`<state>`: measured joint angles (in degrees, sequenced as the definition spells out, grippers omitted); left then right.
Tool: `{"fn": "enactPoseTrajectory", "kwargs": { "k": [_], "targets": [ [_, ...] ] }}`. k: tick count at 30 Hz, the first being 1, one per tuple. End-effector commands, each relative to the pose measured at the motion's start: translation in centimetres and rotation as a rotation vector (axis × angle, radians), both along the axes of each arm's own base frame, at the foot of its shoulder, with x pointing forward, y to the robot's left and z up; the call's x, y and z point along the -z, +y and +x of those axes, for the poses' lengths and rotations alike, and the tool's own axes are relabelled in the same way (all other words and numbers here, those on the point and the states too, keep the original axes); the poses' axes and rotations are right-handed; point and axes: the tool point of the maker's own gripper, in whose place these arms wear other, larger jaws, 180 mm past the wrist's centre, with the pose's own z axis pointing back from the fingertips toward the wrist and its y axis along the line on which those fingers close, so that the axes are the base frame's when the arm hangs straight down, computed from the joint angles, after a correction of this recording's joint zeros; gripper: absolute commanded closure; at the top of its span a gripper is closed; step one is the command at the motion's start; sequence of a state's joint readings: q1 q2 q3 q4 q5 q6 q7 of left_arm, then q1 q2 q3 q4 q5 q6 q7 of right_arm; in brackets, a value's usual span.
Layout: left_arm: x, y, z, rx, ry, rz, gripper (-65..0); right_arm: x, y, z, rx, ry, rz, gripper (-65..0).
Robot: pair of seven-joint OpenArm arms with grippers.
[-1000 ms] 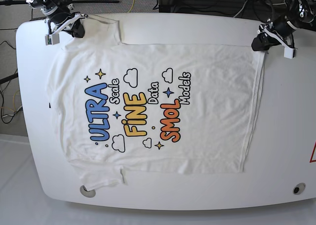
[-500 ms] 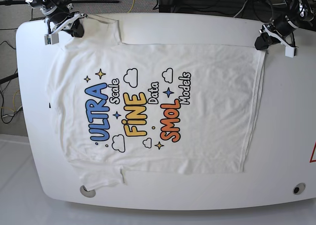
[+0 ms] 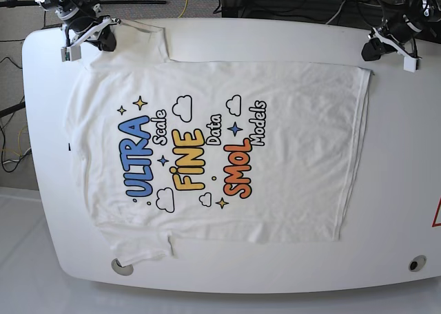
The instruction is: Fold the T-shirt properly
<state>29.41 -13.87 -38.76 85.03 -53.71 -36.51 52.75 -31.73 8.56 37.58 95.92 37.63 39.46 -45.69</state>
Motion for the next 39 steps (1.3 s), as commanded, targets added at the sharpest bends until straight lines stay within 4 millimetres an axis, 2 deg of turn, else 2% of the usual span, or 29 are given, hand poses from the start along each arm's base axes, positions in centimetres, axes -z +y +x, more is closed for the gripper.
{"fn": "enactPoseTrajectory", "kwargs": {
  "k": [1, 16, 34, 39],
  "targets": [
    [-0.8, 0.4, 0.2, 0.015, -0.017, 0.02, 0.0, -0.5, -0.3, 0.0, -0.012, -0.013, -0.011, 0.0],
    [-0.3, 1.0, -1.1, 0.015, 0.029, 0.04, 0.0, -0.2, -0.3, -0.7, -0.011, 0.009, -0.013, 0.0],
    [-0.9, 1.2, 1.1, 0.004, -0.029, 0.035, 0.0, -0.2, -0.3, 0.2, -0.011, -0.009, -0.01, 0.0],
    [-1.0, 1.4, 1.2, -0.005, -0.038, 0.039, -8.8, -0.1, -0.3, 0.1, -0.011, -0.003, -0.01, 0.0]
  ]
}}
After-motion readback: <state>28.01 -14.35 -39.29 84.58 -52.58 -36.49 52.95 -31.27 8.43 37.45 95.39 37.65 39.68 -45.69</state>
